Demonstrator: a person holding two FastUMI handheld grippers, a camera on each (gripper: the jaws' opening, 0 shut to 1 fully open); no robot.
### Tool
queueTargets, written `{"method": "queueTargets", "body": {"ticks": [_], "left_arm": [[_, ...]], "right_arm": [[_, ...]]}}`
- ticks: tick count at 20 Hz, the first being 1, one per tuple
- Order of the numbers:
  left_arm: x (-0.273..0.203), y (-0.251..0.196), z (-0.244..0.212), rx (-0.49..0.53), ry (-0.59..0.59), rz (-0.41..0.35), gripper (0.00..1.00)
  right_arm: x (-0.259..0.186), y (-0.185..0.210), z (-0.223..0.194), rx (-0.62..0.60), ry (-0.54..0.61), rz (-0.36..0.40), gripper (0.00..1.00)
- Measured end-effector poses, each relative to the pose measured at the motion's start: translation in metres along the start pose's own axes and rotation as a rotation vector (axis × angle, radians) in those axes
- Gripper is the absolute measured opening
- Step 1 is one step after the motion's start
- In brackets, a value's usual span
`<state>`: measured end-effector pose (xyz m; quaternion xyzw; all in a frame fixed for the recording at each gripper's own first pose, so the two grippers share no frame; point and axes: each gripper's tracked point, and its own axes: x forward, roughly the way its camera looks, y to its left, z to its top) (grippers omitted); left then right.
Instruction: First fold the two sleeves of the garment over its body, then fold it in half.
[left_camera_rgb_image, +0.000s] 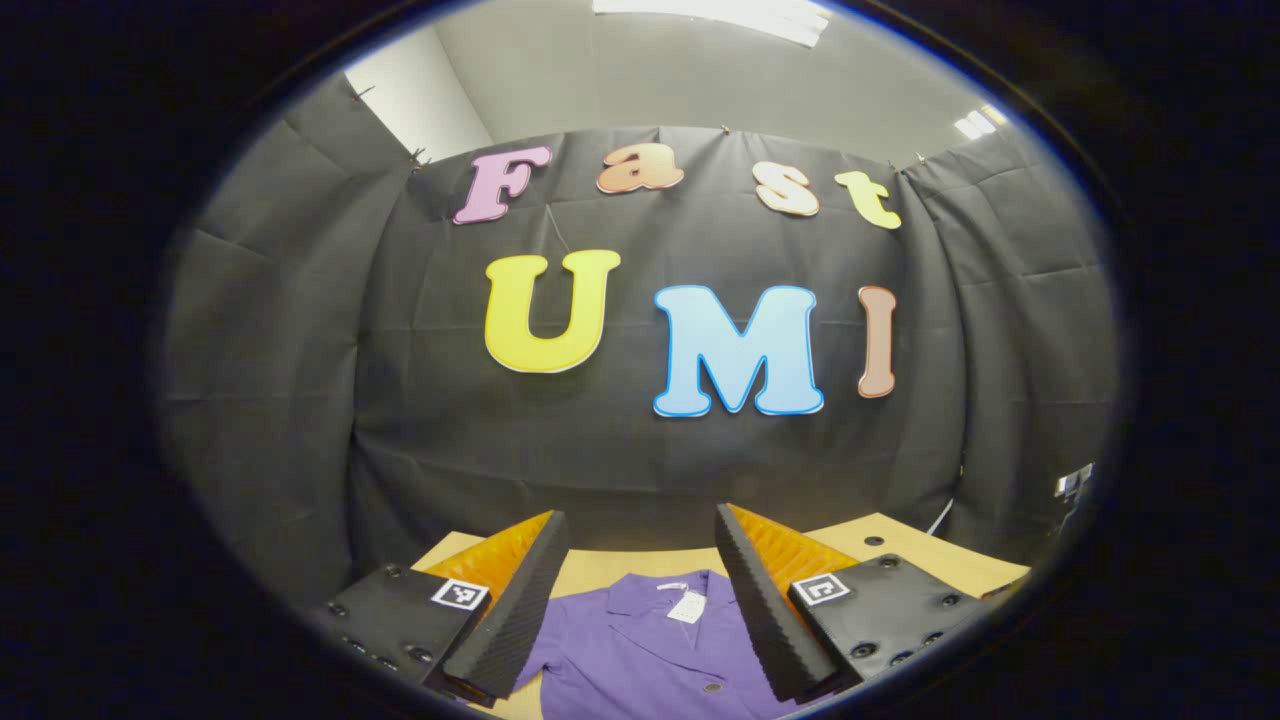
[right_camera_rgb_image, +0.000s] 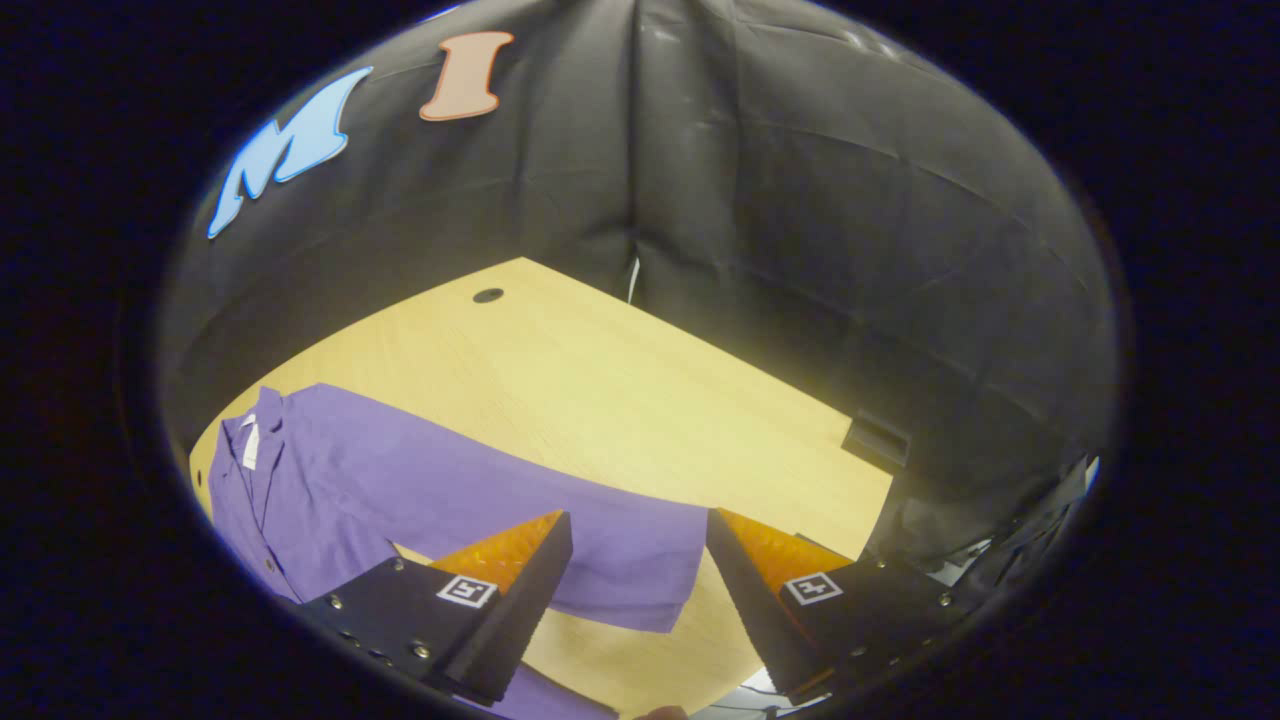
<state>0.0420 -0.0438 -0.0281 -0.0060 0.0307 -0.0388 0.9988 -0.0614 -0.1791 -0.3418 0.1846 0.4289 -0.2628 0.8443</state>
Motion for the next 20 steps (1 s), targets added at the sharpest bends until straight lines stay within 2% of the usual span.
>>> {"method": "queueTargets", "body": {"ticks": [6, 12, 13, 15, 18, 19, 20], "left_arm": [[-0.001, 0.001, -0.007, 0.0, 0.019, 0.02, 0.94], [-0.004, -0.001, -0.009, 0.017, 0.025, 0.036, 0.94], [-0.005, -0.001, -0.008, 0.018, 0.024, 0.04, 0.94], [-0.007, -0.001, -0.009, 0.016, 0.024, 0.044, 0.94], [-0.007, -0.003, -0.011, 0.005, 0.031, 0.04, 0.94], [-0.007, -0.003, -0.012, 0.003, 0.032, 0.038, 0.94], [-0.007, -0.003, -0.012, 0.002, 0.031, 0.037, 0.94]], "right_arm": [[0.031, -0.012, -0.018, 0.036, 0.114, -0.053, 0.89], [0.052, -0.011, -0.037, 0.053, 0.213, -0.052, 0.89], [0.05, -0.011, -0.042, 0.067, 0.223, -0.047, 0.92], [0.052, -0.012, -0.042, 0.106, 0.227, -0.042, 0.94], [0.05, -0.011, -0.042, 0.083, 0.227, -0.026, 0.95], [0.05, -0.008, -0.042, 0.082, 0.226, -0.025, 0.88], [0.05, -0.007, -0.04, 0.08, 0.222, -0.026, 0.87]]}}
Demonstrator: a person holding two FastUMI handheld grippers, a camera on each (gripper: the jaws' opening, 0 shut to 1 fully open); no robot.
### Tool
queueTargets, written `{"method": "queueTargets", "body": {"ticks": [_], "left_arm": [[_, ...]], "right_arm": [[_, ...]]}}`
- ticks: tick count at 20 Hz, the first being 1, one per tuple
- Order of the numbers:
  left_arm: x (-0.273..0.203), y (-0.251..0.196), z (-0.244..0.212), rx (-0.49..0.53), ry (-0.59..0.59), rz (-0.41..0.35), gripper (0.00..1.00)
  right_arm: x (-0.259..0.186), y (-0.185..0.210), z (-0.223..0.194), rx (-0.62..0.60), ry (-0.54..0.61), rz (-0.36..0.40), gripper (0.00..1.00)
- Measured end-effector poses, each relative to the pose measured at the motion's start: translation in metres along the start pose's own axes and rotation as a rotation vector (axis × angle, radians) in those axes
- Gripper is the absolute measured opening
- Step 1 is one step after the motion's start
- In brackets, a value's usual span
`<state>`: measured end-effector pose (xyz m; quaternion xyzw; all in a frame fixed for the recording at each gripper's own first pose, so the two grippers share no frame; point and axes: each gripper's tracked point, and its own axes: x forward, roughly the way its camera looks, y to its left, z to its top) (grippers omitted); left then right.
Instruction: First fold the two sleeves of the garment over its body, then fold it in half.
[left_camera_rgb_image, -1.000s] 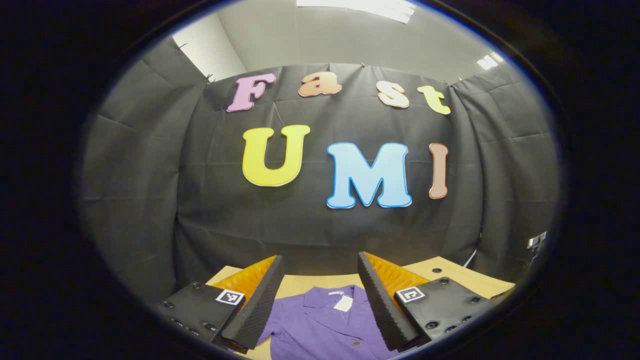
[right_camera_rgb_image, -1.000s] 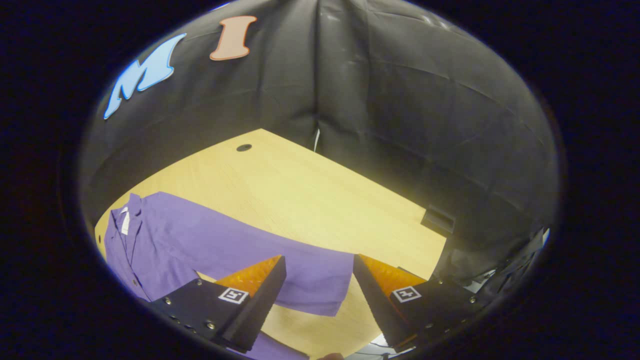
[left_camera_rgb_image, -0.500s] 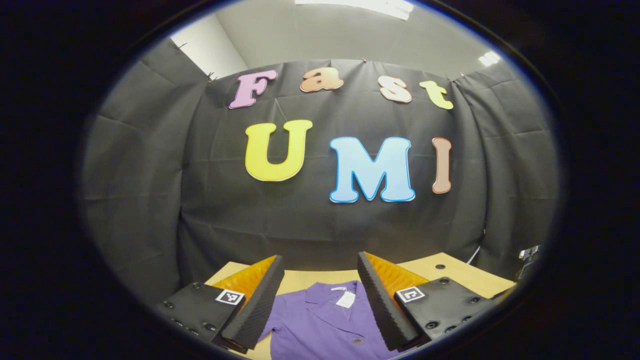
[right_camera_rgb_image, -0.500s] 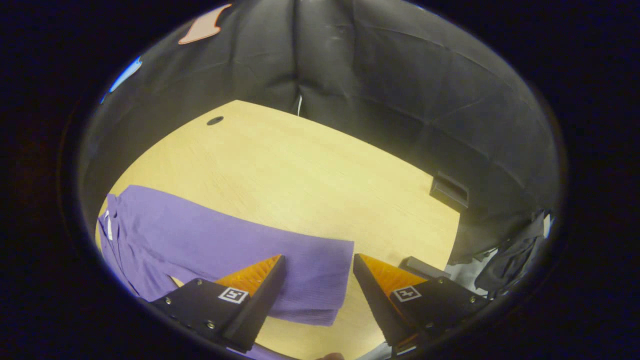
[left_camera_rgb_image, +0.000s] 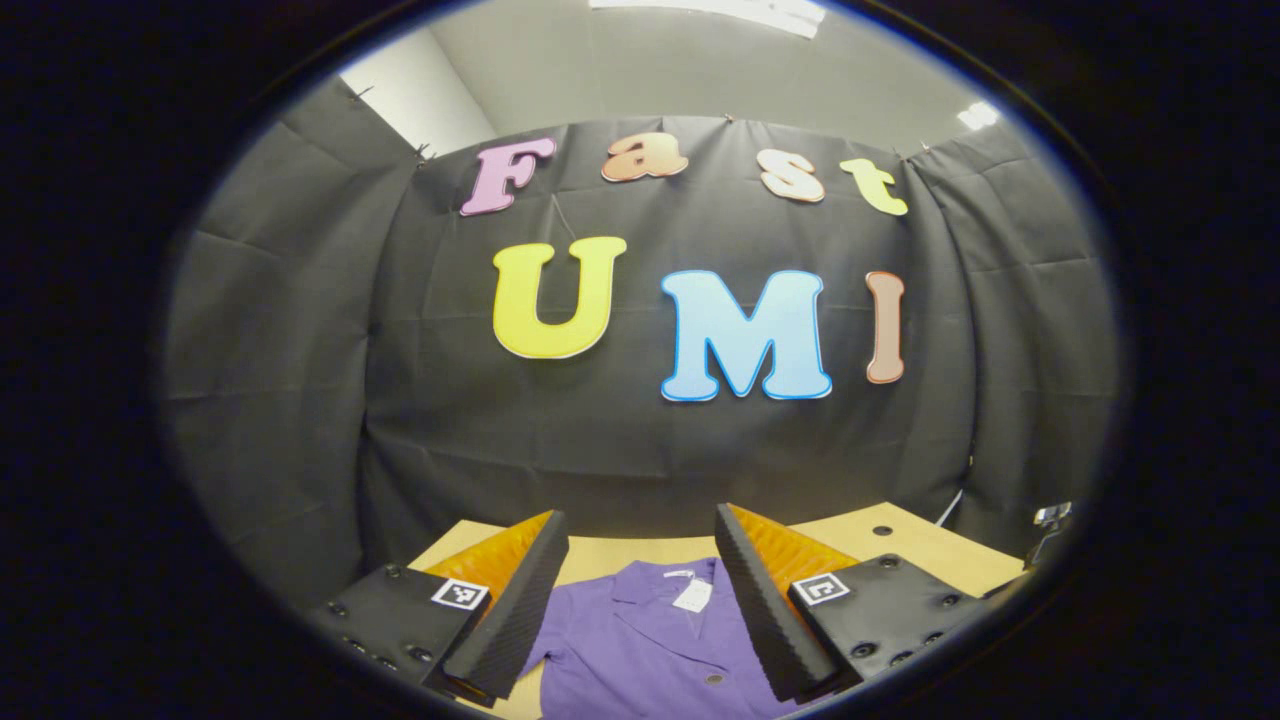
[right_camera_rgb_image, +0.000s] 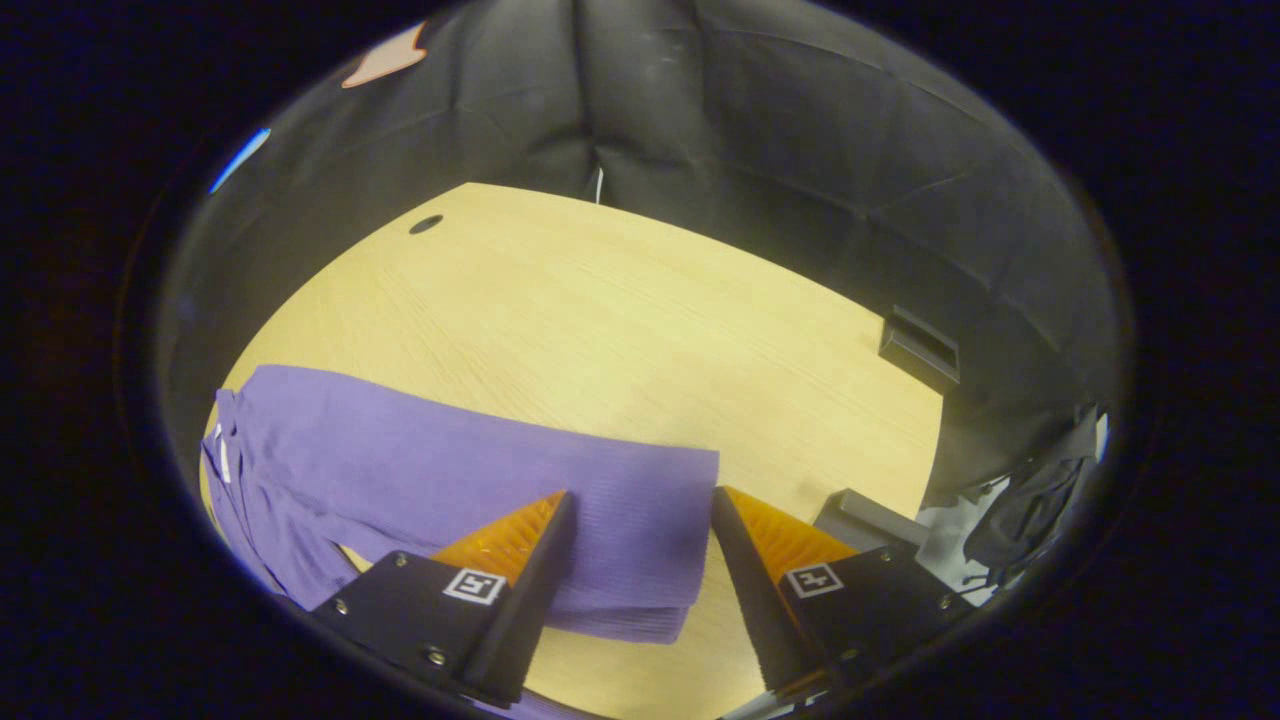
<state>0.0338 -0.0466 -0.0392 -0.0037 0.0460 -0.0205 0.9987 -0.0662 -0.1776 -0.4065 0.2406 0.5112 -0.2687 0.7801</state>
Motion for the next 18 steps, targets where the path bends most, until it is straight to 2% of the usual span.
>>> {"method": "queueTargets", "body": {"ticks": [2, 3, 4, 7, 8, 10, 11, 13, 14, 18], "left_arm": [[-0.001, 0.0, 0.002, 0.003, -0.005, -0.001, 0.94], [-0.002, 0.0, 0.002, 0.004, -0.007, -0.002, 0.94], [-0.003, -0.001, 0.003, 0.005, -0.009, -0.002, 0.94], [-0.006, 0.002, 0.005, 0.005, -0.012, 0.003, 0.94], [-0.007, 0.003, 0.005, 0.005, -0.014, 0.005, 0.94], [-0.01, 0.006, 0.006, 0.006, -0.017, 0.009, 0.94], [-0.012, 0.006, 0.007, 0.008, -0.018, 0.013, 0.94], [-0.014, 0.009, 0.007, 0.004, -0.021, 0.016, 0.94], [-0.016, 0.009, 0.008, 0.003, -0.02, 0.016, 0.94], [-0.02, 0.012, 0.008, 0.01, -0.02, 0.023, 0.94]], "right_arm": [[0.001, 0.002, -0.002, -0.006, 0.0, 0.01, 0.86], [-0.001, 0.003, -0.001, -0.015, -0.004, 0.02, 0.74], [0.0, 0.006, 0.0, -0.029, -0.01, 0.03, 0.69], [0.0, 0.01, -0.002, -0.046, -0.021, 0.049, 0.36], [0.0, 0.011, -0.002, -0.059, -0.027, 0.063, 0.36], [-0.006, 0.016, -0.003, -0.004, -0.031, 0.081, 0.04], [-0.001, 0.017, -0.001, 0.01, -0.024, 0.084, 0.07], [0.001, 0.016, 0.002, -0.005, -0.045, 0.096, 0.08], [0.0, 0.018, 0.001, -0.017, -0.044, 0.103, 0.0], [-0.02, 0.038, 0.008, -0.001, -0.073, 0.209, 0.02]]}}
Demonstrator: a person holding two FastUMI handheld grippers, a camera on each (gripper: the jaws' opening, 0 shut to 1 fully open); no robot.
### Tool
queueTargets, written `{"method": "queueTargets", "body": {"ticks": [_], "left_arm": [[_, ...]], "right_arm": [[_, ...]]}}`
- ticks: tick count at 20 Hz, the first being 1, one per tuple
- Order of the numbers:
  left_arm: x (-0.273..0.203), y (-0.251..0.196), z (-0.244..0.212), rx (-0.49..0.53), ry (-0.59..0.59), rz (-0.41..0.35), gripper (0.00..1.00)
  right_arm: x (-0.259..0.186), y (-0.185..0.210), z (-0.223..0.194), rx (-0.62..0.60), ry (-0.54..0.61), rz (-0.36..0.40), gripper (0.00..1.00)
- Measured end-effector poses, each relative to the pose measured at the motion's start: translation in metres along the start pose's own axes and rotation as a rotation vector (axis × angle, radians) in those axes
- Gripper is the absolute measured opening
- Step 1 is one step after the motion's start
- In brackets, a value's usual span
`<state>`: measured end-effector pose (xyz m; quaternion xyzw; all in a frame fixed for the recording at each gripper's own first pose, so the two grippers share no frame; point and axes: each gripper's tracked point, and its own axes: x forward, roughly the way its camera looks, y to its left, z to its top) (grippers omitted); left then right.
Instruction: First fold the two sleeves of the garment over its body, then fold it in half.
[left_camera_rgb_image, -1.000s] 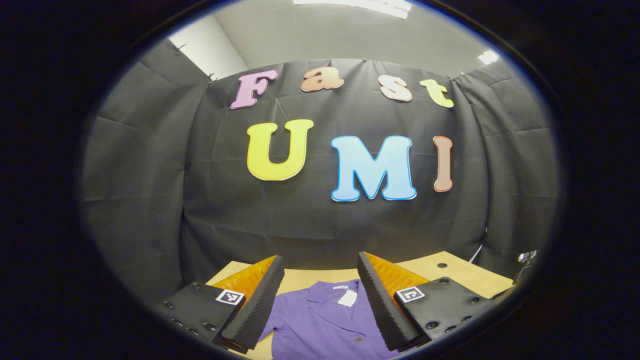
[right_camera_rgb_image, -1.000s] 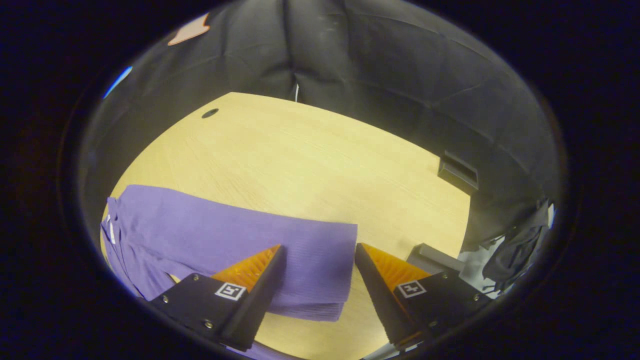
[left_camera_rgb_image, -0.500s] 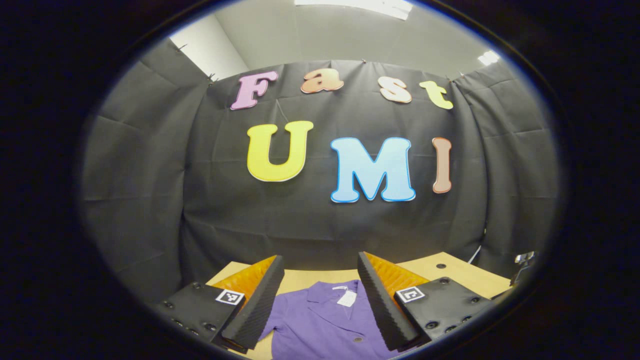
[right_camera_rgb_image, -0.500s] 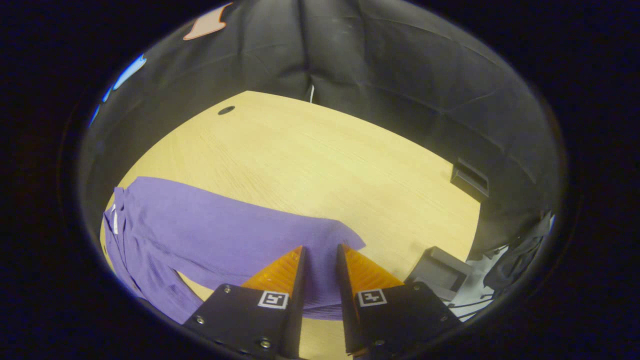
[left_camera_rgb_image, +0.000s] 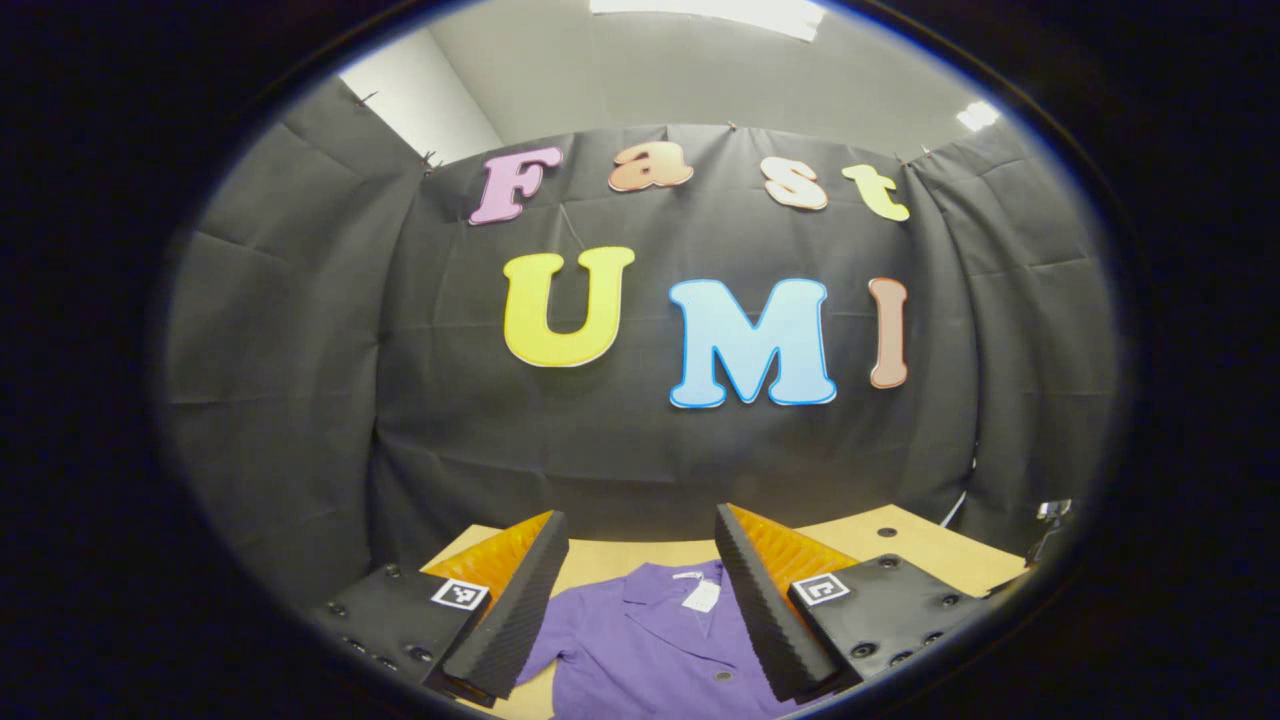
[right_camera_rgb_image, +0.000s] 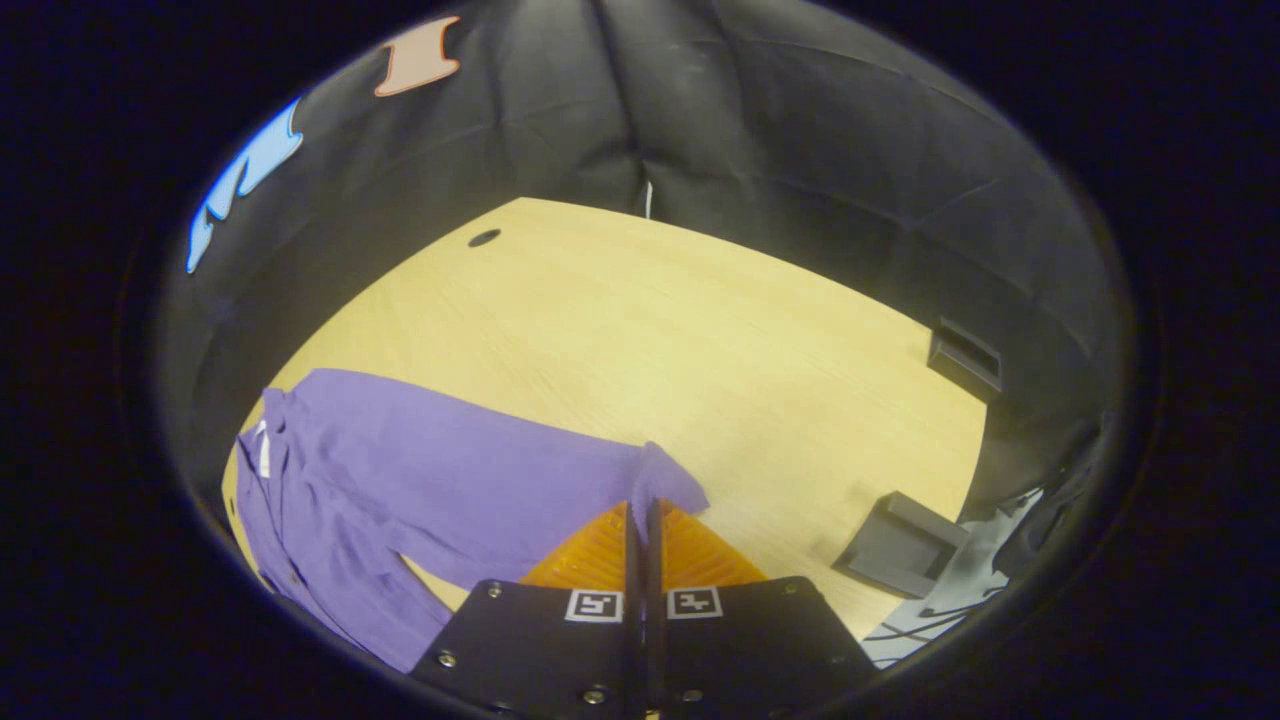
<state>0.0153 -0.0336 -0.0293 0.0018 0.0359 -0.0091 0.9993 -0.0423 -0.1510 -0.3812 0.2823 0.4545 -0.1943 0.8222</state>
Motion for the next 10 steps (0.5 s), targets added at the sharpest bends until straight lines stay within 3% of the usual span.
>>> {"method": "queueTargets", "body": {"ticks": [5, 10], "left_arm": [[-0.004, 0.001, -0.007, -0.012, 0.015, 0.033, 0.94], [-0.016, 0.003, -0.014, -0.005, 0.029, 0.114, 0.94]], "right_arm": [[-0.039, 0.044, 0.047, -0.049, -0.088, 0.158, 0.02], [-0.079, 0.114, 0.097, -0.103, -0.174, 0.361, 0.01]]}}
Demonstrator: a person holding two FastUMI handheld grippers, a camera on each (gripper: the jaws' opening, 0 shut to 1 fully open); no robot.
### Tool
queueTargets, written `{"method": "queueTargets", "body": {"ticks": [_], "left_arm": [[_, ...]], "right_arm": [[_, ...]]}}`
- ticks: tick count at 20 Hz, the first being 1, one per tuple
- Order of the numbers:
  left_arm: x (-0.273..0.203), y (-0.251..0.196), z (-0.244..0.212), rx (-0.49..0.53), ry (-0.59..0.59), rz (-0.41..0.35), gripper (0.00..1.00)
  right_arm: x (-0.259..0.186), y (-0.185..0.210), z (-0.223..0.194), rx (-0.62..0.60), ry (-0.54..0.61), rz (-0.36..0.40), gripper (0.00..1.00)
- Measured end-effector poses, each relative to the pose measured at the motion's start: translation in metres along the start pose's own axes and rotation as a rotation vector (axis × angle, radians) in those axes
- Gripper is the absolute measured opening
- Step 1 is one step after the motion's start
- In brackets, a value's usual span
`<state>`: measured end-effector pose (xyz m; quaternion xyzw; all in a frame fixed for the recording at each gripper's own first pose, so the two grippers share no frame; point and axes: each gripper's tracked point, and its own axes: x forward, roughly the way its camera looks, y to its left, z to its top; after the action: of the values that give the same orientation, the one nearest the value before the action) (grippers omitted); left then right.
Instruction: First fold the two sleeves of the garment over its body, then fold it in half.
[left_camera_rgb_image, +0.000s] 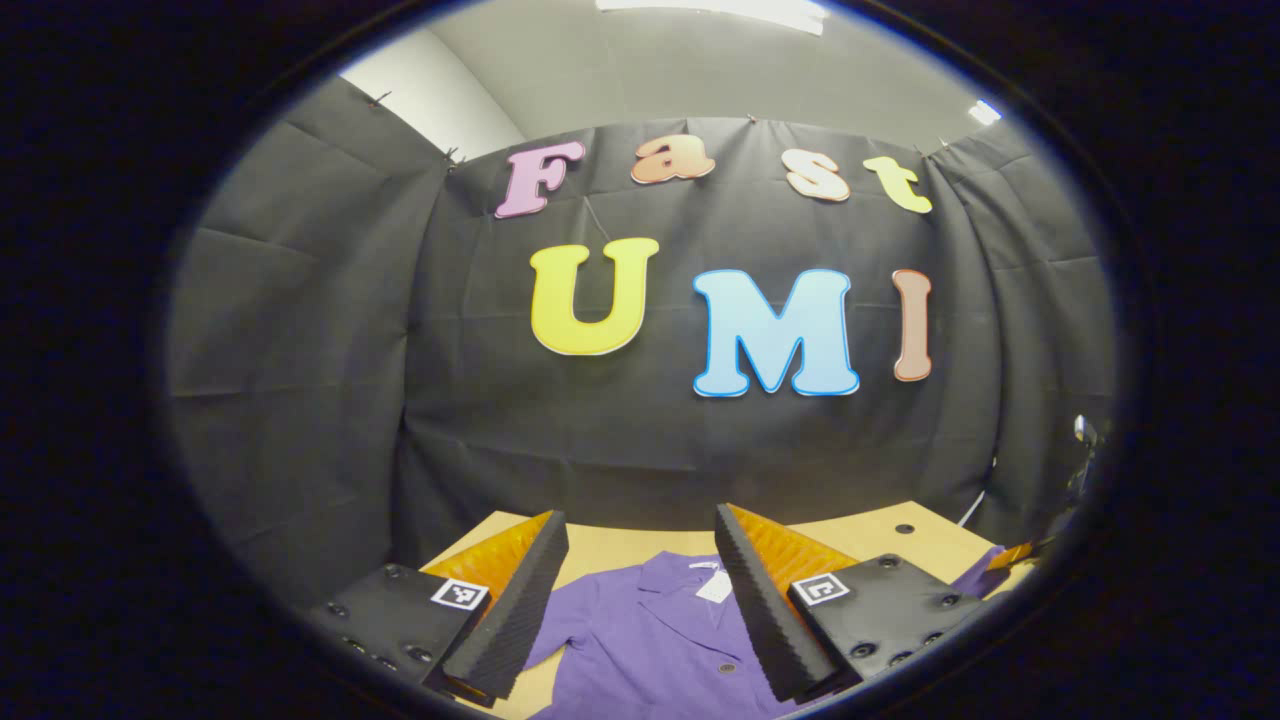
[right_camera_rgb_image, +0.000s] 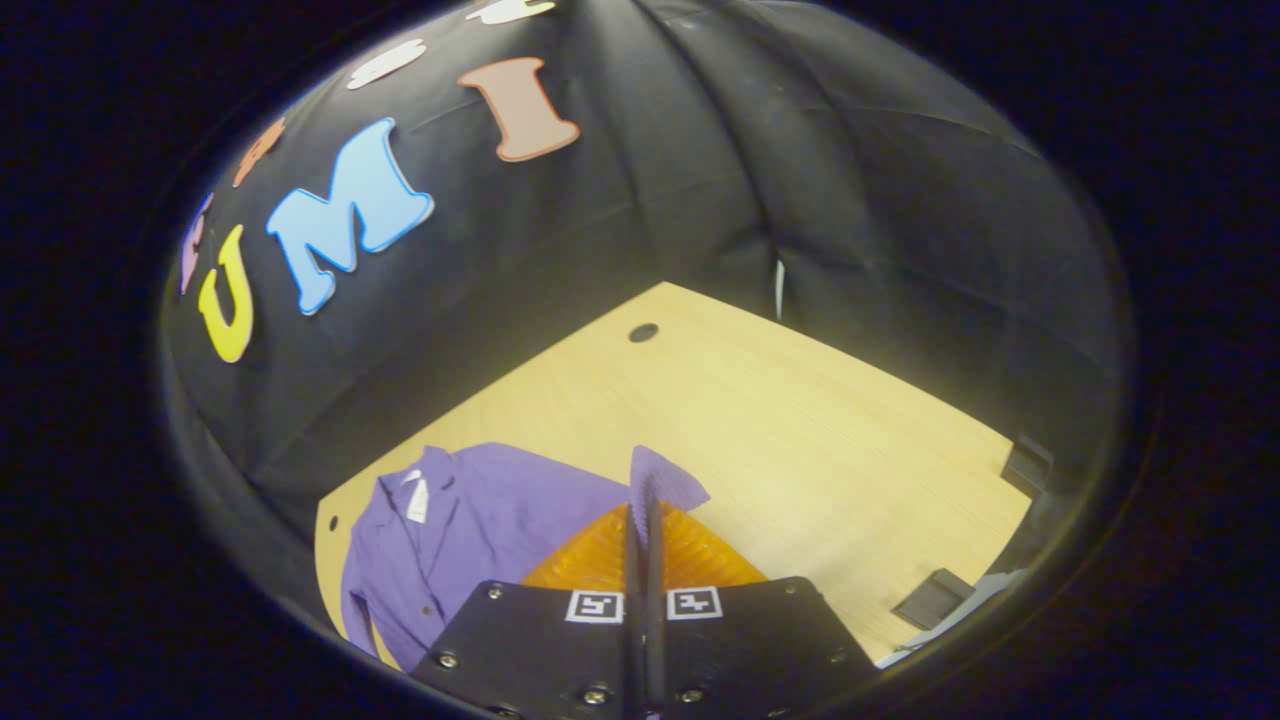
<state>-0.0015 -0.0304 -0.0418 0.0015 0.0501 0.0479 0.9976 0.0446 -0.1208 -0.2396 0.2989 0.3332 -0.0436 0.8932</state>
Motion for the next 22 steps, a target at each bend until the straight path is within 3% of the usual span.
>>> {"method": "queueTargets", "body": {"ticks": [3, 9, 14, 22], "left_arm": [[-0.001, -0.007, 0.004, 0.003, -0.017, 0.031, 0.94], [0.008, -0.02, 0.015, 0.002, -0.054, -0.037, 0.95], [0.009, -0.004, 0.007, -0.019, -0.035, -0.067, 0.94], [0.004, 0.041, -0.004, -0.043, -0.016, -0.051, 0.94]], "right_arm": [[0.003, 0.039, 0.019, -0.059, -0.033, 0.088, 0.02], [0.012, 0.116, 0.055, -0.072, -0.1, 0.186, 0.02], [0.017, 0.185, 0.083, -0.116, -0.183, 0.263, 0.01], [0.018, 0.293, 0.061, -0.263, -0.217, 0.401, 0.01]]}}
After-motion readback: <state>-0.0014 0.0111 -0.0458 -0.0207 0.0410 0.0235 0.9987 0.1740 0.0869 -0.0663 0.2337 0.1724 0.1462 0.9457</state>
